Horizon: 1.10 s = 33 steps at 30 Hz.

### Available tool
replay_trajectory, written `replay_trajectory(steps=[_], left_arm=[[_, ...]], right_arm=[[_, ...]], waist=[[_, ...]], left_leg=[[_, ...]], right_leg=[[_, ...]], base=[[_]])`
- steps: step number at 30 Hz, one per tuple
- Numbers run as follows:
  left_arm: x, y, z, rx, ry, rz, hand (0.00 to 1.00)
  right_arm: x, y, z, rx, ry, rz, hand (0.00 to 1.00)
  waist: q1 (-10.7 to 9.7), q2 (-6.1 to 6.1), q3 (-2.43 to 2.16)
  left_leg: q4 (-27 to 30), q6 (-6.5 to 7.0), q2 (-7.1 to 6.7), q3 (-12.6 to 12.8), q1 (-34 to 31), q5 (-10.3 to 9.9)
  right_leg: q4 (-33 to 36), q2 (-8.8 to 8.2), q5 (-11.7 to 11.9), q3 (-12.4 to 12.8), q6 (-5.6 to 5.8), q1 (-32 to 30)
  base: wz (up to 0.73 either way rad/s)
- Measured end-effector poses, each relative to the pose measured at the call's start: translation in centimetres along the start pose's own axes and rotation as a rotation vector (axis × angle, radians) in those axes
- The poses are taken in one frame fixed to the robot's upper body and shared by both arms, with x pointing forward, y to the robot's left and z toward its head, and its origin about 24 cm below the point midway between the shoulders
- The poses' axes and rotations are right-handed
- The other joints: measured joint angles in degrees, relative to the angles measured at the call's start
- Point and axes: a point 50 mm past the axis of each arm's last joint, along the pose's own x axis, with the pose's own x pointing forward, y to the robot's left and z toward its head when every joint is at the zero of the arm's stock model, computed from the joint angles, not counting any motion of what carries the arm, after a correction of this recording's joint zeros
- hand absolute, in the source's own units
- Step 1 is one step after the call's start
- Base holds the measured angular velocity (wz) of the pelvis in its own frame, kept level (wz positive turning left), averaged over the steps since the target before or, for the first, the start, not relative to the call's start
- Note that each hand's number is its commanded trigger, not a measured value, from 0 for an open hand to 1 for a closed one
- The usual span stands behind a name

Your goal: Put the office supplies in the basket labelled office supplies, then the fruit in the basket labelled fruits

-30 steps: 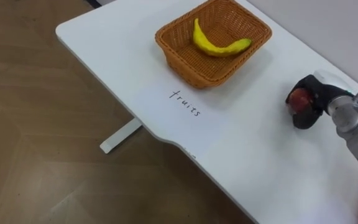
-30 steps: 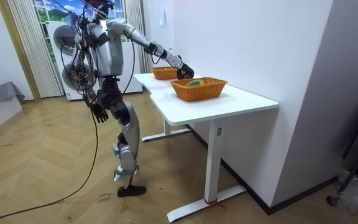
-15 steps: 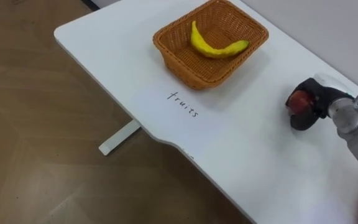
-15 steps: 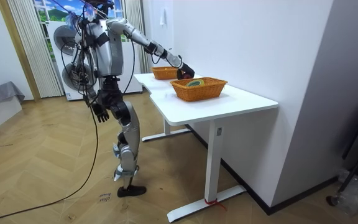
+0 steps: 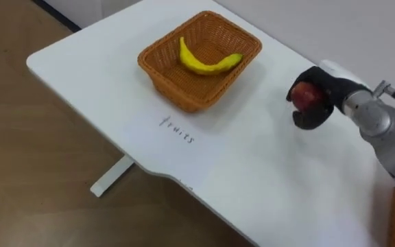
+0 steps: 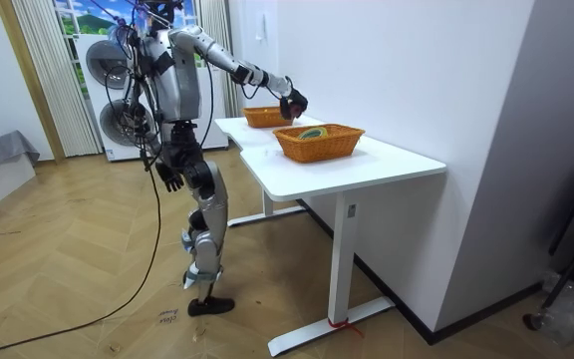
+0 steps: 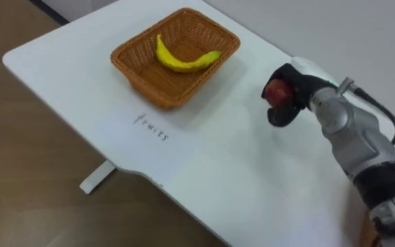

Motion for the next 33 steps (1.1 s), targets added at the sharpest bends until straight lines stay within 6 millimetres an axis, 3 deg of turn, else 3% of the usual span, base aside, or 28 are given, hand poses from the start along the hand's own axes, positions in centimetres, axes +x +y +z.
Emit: replay_trajectory(steps=[3, 15, 22, 29, 33], left_arm=[[-0.1, -0.3, 0.0, -0.029, -0.003, 0.000, 0.00], [0.3, -1.5, 1.0, -0.104, -0.004, -0.005, 0.00], [0.2, -1.9, 0.9, -0.118, 0.007, -0.008, 0.00], [-0.3, -1.7, -0.8, -0.115, 0.050, -0.004, 0.00], [-0.6, -1.7, -1.6, -0.106, 0.071, -0.002, 0.00]], right_arm=[[-0.1, -0.9, 0.7, 0.003, -0.031, -0.035, 1.00], [-1.0, -3.4, 3.5, -0.032, -0.125, -0.109, 1.00], [-1.3, -3.6, 4.3, -0.029, -0.142, -0.102, 1.00], [-1.5, -3.5, 5.7, -0.005, -0.194, -0.102, 1.00], [-1.5, -3.4, 6.1, -0.012, -0.210, -0.105, 1.00]], waist=[[-0.86, 0.11, -0.72], [-0.73, 0.44, -0.61], [-0.43, -0.27, -1.04], [-0.31, -1.27, -0.28], [1.42, -1.24, -0.19]], left_leg=[[-1.28, 0.15, -0.66, 0.07, 2.13, 0.10], [-1.96, 0.28, -1.25, -0.54, 4.66, 0.12], [-2.39, 0.34, -1.56, -1.36, 4.89, 0.37], [-3.94, 0.32, -1.88, -3.00, 7.01, 0.83], [-3.85, 0.30, -1.98, -3.59, 7.28, 0.83]], right_leg=[[-0.06, -0.38, -0.37, 0.00, 0.60, 1.70], [-0.94, -0.57, -0.72, 0.05, 1.16, 4.21], [-0.86, -0.68, -0.82, -0.12, 1.33, 4.54], [-1.90, -0.62, -0.93, -1.12, 1.50, 7.06], [-1.86, -0.61, -0.93, -1.81, 1.51, 7.47]], base=[[0.05], [0.01], [0.05], [0.13], [0.09]])
